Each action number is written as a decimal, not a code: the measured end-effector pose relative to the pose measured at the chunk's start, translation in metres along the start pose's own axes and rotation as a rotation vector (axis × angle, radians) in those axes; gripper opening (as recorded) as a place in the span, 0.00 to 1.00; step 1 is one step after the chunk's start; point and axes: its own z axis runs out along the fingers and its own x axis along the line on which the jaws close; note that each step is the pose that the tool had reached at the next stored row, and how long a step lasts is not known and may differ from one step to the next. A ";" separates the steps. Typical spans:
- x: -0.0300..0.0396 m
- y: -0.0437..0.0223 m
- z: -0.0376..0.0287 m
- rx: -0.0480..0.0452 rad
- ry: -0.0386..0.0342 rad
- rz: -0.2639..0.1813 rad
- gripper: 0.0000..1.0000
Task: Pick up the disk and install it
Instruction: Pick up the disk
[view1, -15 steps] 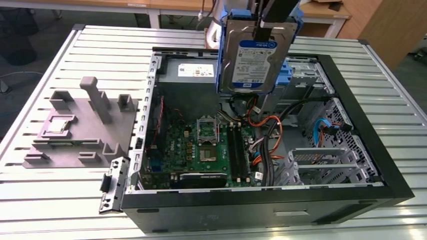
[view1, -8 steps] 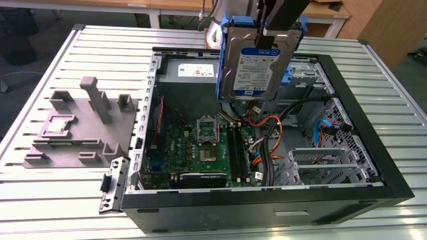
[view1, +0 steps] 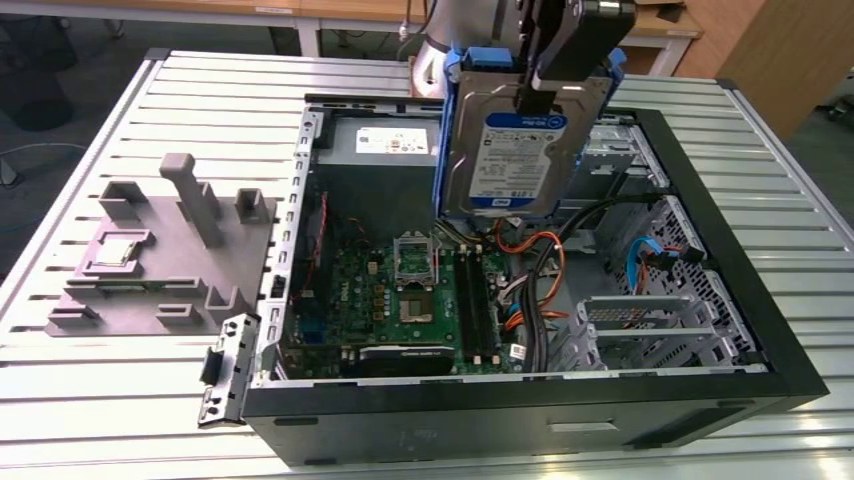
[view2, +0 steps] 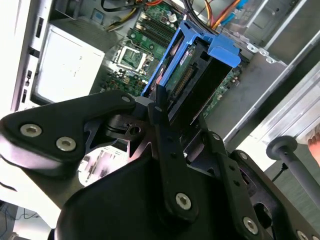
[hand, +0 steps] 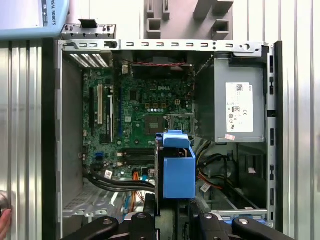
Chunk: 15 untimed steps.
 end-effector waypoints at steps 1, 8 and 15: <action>0.0024 -0.0001 -0.0001 0.0000 0.0000 0.000 0.35; 0.0189 -0.0004 -0.0006 0.0000 0.0000 0.000 0.35; 0.0347 -0.0007 -0.0012 0.0000 0.0000 0.000 0.35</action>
